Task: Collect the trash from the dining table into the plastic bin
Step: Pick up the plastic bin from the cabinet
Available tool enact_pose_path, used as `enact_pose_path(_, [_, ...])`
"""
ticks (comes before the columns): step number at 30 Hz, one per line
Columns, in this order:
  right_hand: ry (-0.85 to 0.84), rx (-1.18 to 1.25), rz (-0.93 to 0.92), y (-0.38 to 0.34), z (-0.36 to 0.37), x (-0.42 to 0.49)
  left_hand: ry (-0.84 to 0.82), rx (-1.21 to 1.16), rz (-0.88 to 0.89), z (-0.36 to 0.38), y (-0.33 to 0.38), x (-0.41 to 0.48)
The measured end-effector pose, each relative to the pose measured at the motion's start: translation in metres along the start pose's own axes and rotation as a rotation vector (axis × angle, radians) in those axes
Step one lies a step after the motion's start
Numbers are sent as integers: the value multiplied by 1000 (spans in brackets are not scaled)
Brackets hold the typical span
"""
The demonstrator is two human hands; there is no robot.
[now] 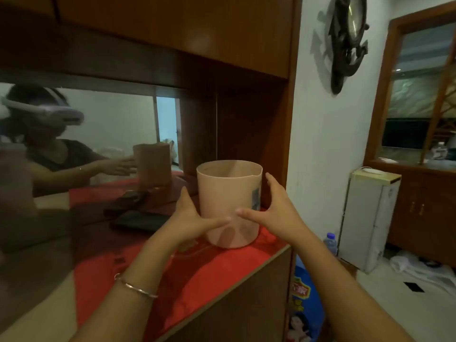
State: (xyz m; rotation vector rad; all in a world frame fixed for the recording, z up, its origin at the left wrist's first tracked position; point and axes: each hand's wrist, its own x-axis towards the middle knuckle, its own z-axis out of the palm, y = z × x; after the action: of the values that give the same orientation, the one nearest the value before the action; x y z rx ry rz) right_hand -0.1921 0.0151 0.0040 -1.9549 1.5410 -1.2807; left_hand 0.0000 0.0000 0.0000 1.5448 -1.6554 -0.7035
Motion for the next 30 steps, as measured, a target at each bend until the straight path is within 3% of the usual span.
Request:
enact_pose_path(7, [-102,275,1,12,11,18,-126,-234,118,17,-10,21])
enact_pose_path(15, [-17,373,-72,12,-13,1,-24,-139,259,29,13,8])
enact_pose_path(21, [180,371,0,32,-80,-54,-93,-195,453,86,68,-27])
enact_pose_path(30, [583,164,264,82,-212,-211,-494,-412,628,253,157,-121])
